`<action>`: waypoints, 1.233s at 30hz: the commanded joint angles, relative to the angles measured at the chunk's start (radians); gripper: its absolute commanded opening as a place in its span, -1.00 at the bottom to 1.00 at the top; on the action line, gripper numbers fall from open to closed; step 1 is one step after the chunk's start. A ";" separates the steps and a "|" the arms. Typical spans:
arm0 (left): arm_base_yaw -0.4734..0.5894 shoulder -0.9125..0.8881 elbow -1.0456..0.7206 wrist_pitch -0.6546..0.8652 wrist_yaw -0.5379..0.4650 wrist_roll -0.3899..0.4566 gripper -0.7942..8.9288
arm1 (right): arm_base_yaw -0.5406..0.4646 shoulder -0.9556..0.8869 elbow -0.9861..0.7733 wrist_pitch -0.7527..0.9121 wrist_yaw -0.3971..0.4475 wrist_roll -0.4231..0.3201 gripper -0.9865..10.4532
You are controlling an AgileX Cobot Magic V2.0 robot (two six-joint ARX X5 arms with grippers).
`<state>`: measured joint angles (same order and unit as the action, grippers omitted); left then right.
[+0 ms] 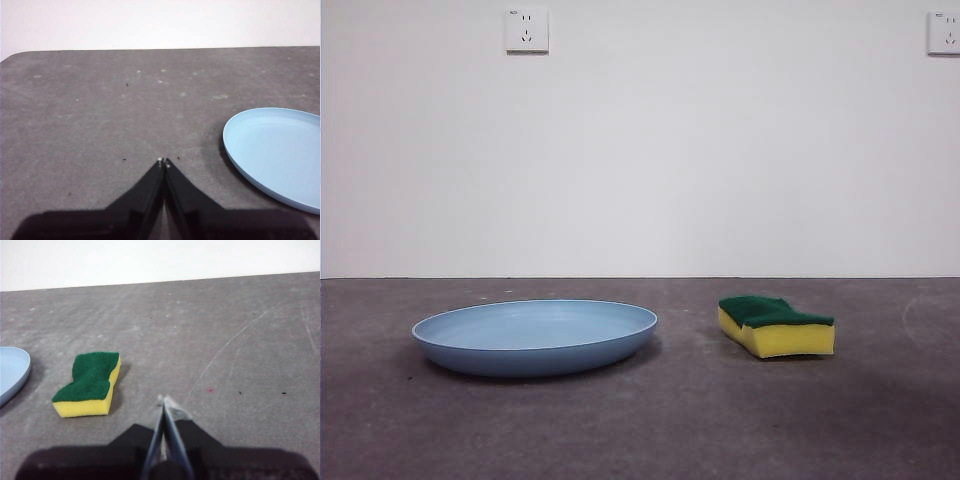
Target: Pick up the plate,pick up the cloth,clean the plate with the cloth
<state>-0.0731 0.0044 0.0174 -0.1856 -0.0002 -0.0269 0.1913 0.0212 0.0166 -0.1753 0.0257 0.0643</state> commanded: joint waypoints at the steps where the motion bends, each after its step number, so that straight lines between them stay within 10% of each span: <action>1: 0.003 -0.002 -0.014 0.002 0.003 -0.003 -0.84 | 0.000 0.000 -0.010 0.002 0.002 0.018 -0.83; 22: 0.003 0.026 0.093 -0.023 0.092 -0.241 -0.85 | 0.000 0.040 0.079 -0.016 -0.023 0.306 -0.84; 37: 0.003 0.404 0.377 -0.128 0.328 -0.214 -0.85 | 0.000 0.467 0.411 -0.114 -0.214 0.234 -0.84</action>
<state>-0.0731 0.3855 0.3874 -0.3141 0.3027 -0.2546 0.1913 0.4671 0.4206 -0.2897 -0.1719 0.3321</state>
